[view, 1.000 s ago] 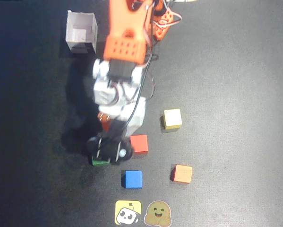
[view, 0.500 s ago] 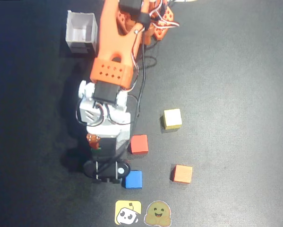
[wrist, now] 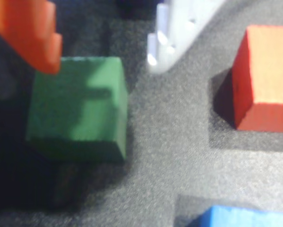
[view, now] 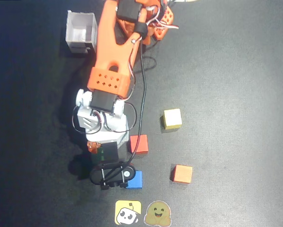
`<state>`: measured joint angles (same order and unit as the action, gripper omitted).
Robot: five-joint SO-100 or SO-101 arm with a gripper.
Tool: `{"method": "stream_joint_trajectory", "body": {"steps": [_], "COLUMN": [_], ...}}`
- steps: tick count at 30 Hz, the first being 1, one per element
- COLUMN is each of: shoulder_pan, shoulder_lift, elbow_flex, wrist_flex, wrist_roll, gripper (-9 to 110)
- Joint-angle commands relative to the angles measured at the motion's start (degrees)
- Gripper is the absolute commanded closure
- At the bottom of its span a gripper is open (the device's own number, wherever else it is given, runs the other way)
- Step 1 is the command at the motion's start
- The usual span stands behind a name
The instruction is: Put the green cube on top of the red cube.
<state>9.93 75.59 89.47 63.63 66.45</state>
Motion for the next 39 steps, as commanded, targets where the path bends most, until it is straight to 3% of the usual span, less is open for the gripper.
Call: {"method": "stream_joint_trajectory", "body": {"steps": [1, 39], "shoulder_pan": [0.7, 1.9], "shoulder_lift": [-0.1, -6.7], "elbow_flex": [-4.0, -4.9], "wrist_flex": [0.7, -2.8], "wrist_roll": [-0.6, 0.2], "gripper": [87, 82]}}
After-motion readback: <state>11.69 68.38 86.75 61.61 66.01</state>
